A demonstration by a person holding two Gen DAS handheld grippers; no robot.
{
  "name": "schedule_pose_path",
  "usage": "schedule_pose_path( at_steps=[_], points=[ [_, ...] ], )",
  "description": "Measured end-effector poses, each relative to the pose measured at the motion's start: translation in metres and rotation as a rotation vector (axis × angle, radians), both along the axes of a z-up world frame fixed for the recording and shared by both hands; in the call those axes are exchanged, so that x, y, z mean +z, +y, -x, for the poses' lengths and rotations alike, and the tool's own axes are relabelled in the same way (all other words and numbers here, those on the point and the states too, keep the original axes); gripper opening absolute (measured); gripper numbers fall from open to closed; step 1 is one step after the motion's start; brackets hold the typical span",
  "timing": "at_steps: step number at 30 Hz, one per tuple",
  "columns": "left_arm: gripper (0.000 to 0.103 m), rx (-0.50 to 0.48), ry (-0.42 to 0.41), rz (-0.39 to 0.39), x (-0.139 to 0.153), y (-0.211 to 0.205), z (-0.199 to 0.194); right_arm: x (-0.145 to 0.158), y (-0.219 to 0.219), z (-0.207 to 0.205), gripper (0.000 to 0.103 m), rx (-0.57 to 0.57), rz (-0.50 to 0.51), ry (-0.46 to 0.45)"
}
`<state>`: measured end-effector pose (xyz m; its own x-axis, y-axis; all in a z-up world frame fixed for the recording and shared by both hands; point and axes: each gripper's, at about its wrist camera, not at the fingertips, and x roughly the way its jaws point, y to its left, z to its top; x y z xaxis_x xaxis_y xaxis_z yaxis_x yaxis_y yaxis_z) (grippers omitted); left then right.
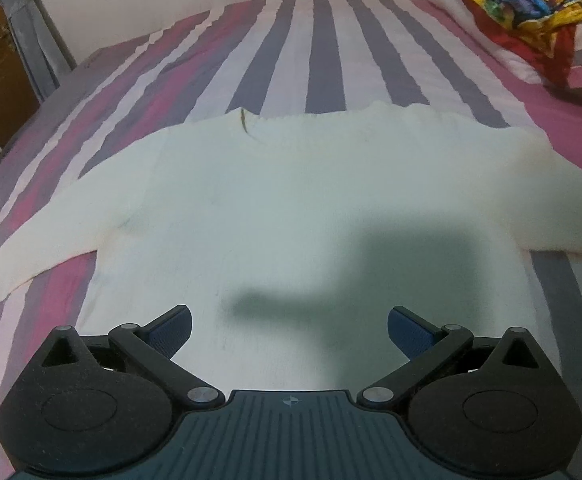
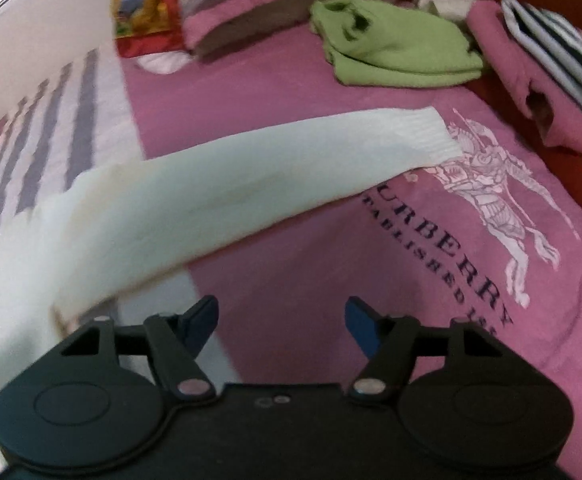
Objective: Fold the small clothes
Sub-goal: 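Grasp the cuff of the sweater sleeve with the right gripper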
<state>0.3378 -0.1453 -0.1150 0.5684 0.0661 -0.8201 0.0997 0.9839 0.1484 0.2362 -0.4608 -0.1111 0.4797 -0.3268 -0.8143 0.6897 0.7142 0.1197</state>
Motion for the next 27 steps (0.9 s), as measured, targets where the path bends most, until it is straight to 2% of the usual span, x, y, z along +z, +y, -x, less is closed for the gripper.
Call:
schedule_pose_path(
  at_steps=[9,12,16,21,23,27],
  points=[
    [0.103,0.040,0.012,-0.025,-0.021,0.003,-0.030,-0.017,-0.055,-0.019,0.069,-0.132,-0.019,-0.008],
    [0.103,0.048,0.013,-0.023,-0.022,0.005,-0.037,-0.019,-0.069,-0.022,0.064,-0.182,-0.012,-0.030],
    [0.103,0.062,-0.007,-0.024,-0.021,0.008,-0.039,-0.020,-0.092,-0.022,0.054,-0.250,-0.006,-0.065],
    [0.103,0.061,0.008,0.005,-0.025,0.013,-0.043,-0.019,-0.107,-0.025,0.032,-0.258,0.025,-0.071],
    [0.103,0.055,0.025,0.008,-0.028,0.014,-0.046,-0.018,-0.109,-0.027,0.015,-0.243,0.044,-0.074],
    [0.103,0.046,0.047,0.070,-0.030,0.022,-0.047,-0.018,-0.109,-0.025,0.006,-0.241,0.035,-0.100]
  ],
)
